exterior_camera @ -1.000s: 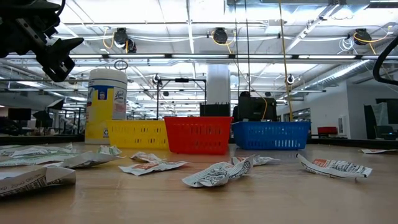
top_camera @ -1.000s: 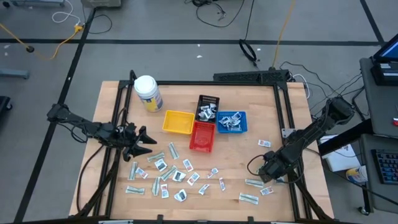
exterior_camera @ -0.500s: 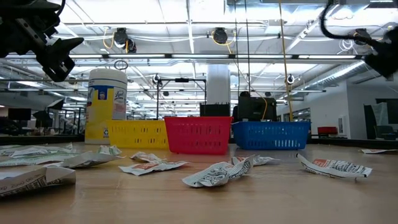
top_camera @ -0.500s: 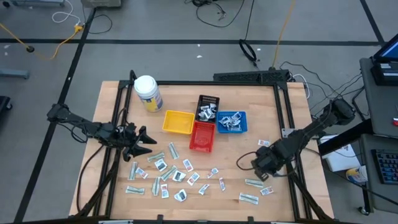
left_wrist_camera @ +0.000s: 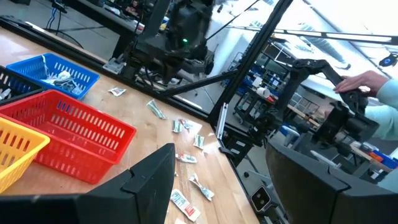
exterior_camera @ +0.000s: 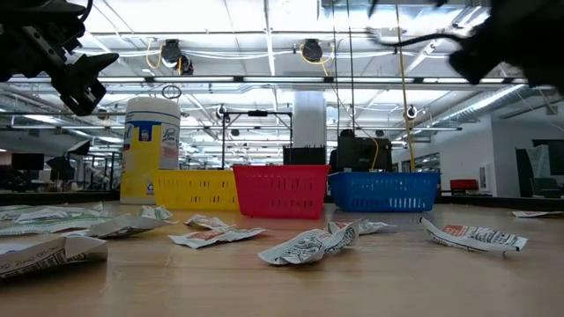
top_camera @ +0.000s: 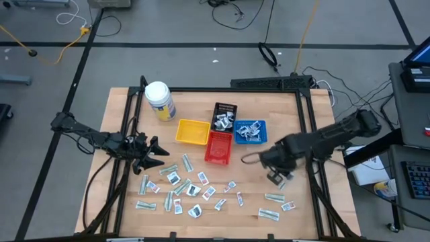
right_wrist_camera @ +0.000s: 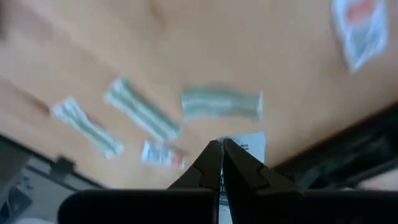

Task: Pick & Place First Aid Supplies
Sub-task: Put the towelette pack into the black bin

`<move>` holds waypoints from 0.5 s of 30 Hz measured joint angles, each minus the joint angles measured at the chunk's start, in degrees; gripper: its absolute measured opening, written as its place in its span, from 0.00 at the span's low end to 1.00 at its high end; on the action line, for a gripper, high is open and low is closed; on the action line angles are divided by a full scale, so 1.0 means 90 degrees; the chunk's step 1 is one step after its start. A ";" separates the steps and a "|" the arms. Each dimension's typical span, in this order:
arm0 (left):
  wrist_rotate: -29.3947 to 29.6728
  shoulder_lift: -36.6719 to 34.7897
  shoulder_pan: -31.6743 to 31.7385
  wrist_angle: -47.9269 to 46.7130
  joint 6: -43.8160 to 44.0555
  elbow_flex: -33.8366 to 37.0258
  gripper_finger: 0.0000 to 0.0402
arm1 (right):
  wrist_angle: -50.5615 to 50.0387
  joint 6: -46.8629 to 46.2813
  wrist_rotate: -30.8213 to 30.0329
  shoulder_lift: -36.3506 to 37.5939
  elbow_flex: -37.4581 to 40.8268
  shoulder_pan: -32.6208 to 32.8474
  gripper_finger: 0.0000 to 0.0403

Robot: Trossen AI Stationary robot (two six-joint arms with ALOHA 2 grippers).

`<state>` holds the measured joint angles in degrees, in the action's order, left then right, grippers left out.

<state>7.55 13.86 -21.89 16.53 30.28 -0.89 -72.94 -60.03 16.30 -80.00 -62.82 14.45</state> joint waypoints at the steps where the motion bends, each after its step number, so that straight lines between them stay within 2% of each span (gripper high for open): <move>1: 0.0000 -0.0001 0.0001 0.0002 -0.0001 0.0000 0.64 | -0.0025 0.0216 -0.0092 -0.0115 -0.0106 -0.0215 0.00; 8: 0.0000 0.0000 0.0002 0.0000 0.0000 0.0000 0.64 | -0.0097 0.1755 -0.0151 -0.1090 -0.1093 -0.1708 0.00; 15: 0.0000 0.0000 0.0002 0.0000 -0.0001 0.0000 0.64 | -0.0588 0.2978 -0.0170 -0.2474 -0.2725 -0.2827 0.00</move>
<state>7.55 13.86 -21.87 16.53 30.27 -0.89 -78.23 -33.23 14.76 -102.27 -87.35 -11.00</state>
